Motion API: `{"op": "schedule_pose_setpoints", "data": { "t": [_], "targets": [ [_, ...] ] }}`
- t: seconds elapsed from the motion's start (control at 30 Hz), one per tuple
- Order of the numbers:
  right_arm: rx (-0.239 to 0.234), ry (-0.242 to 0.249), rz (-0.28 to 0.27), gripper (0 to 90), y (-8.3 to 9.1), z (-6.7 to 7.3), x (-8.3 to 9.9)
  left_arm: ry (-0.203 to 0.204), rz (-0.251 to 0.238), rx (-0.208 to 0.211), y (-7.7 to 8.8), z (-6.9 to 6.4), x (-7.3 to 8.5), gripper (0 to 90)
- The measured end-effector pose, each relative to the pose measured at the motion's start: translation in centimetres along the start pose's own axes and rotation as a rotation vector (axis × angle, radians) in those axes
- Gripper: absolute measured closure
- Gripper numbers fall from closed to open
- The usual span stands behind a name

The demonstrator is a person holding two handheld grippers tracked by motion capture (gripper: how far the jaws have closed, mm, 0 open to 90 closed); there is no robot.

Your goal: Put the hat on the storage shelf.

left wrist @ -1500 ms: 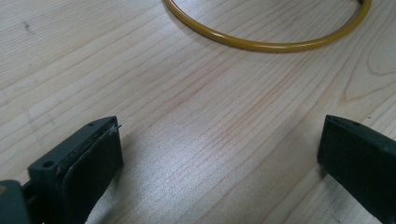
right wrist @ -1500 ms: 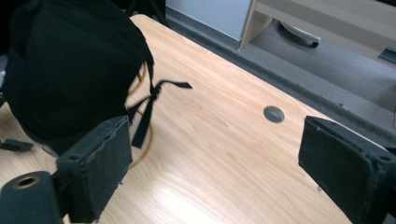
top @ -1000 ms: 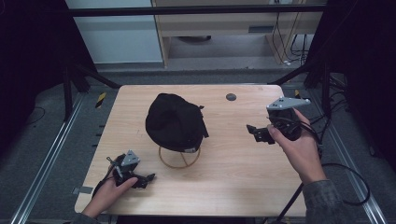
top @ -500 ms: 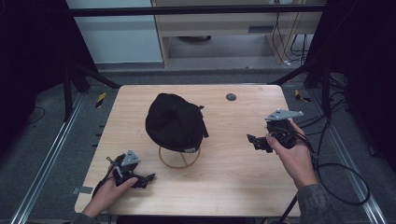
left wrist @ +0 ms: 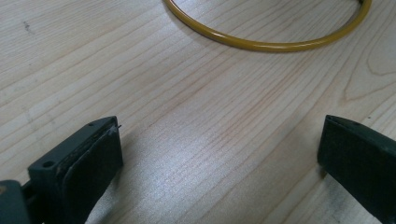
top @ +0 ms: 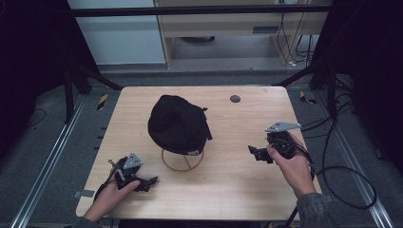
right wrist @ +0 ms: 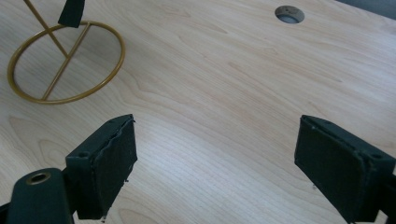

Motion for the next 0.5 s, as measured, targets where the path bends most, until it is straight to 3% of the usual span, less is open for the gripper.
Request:
{"op": "schedule_pose_setpoints", "data": {
  "t": [0.27,0.5],
  "targets": [
    [-0.007,-0.006,0.015,12.9,-0.9,0.3,1.1,0.000,-0.001,0.001,0.0,0.0,0.0,0.0],
    [-0.015,-0.032,0.048,12.9,-2.9,0.6,3.0,-0.002,0.001,0.002,0.0,0.0,0.0,0.0]
  ]
}}
Point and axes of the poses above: each handheld gripper's, and its own axes: y roughly backward along the jaws, x roughly out of its underside, z roughly to its left, the point moved 1 cm from there along -y, roughly forward along the jaws, and after that the axes turned 8 degrees about -y, right-handed, at the moved point
